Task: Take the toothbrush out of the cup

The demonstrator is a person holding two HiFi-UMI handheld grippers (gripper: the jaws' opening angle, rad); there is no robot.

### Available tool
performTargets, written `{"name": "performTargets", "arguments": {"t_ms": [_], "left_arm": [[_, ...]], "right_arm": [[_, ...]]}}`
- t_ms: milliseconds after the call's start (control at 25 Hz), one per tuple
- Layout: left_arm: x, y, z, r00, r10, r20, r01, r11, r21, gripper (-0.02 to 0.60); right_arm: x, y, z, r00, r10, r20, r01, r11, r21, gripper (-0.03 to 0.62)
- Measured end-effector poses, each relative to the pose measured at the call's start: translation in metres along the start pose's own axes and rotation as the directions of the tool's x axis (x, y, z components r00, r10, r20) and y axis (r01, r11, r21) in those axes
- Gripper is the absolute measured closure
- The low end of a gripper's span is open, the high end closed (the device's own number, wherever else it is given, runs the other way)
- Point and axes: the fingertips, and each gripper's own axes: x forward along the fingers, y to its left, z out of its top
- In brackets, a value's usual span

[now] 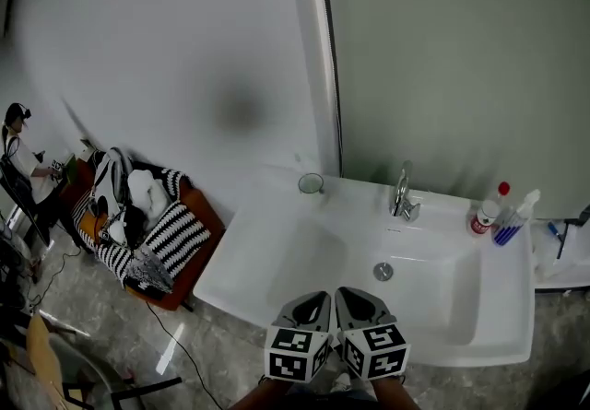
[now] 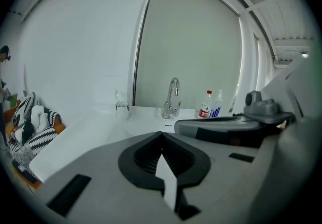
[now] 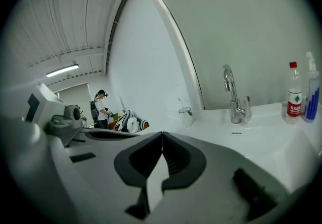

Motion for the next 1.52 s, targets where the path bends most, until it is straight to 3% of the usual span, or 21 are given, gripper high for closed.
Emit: {"name": "performTargets", "arguments": {"t_ms": [440, 760, 1520], "left_arm": [[0.023, 0.009, 0.016, 0.999, -0.02, 0.032, 0.021, 1.0, -0.023, 0.572], [0.048, 0.025, 0.033, 0.996, -0.077, 0.045, 0.075, 0.996, 0.041, 0.572], [0.113, 0.109, 0.085, 0.988, -0.144, 0.059, 0.138, 0.986, 0.095, 0.571]], "right_arm": [[0.016, -0.017, 0.006, 1.0, -0.015, -0.004, 0.015, 1.0, -0.004, 0.582], [0.042, -0.032, 0.016, 0.997, -0.071, 0.003, 0.071, 0.997, 0.015, 0.582], [0.121, -0.045, 0.054, 0.984, -0.172, 0.043, 0.17, 0.984, 0.047, 0.582]]}}
